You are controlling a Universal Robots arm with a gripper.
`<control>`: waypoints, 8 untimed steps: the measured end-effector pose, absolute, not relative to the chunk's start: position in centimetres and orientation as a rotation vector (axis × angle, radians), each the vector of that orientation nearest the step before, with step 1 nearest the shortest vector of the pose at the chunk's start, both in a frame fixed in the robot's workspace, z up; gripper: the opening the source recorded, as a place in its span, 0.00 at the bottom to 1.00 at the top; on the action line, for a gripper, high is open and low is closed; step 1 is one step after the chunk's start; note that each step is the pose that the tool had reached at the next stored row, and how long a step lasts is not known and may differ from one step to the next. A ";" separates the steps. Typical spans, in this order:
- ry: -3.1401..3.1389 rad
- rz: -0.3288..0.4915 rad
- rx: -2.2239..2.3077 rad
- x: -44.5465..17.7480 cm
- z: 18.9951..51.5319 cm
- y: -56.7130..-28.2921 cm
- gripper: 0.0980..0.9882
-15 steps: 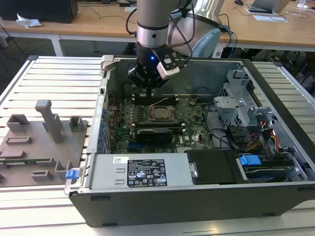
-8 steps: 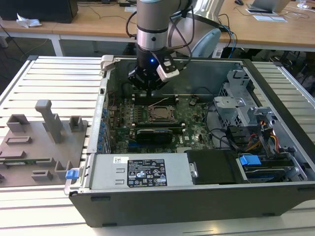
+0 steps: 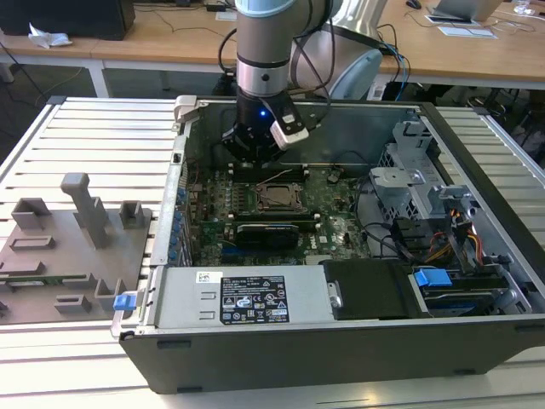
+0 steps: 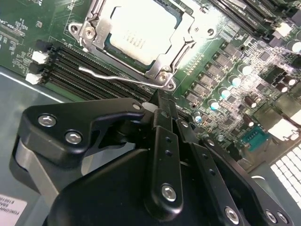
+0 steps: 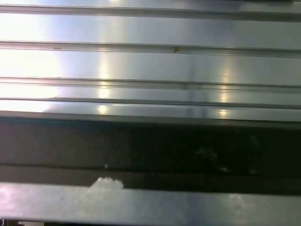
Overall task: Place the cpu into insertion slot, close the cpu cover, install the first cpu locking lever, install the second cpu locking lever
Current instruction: 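Install the first cpu locking lever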
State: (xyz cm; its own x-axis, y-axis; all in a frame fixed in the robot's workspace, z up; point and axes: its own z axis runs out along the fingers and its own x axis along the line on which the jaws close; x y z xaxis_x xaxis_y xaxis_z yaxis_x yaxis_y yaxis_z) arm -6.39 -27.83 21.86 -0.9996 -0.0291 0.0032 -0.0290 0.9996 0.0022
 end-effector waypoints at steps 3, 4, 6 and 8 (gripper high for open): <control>-3.138 -0.003 0.046 -6.4 21.5 -27.8 0.01; -3.138 -0.003 0.045 -6.4 21.4 -27.8 0.01; -3.138 -0.003 0.045 -6.3 21.2 -27.8 0.01; -3.138 -0.003 0.045 -5.9 21.2 -27.8 0.01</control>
State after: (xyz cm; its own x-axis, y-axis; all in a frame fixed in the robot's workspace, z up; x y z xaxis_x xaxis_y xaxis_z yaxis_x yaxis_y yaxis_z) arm -5.90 -27.83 21.22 -0.9996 -0.0288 0.0033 -0.0288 0.9996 0.0020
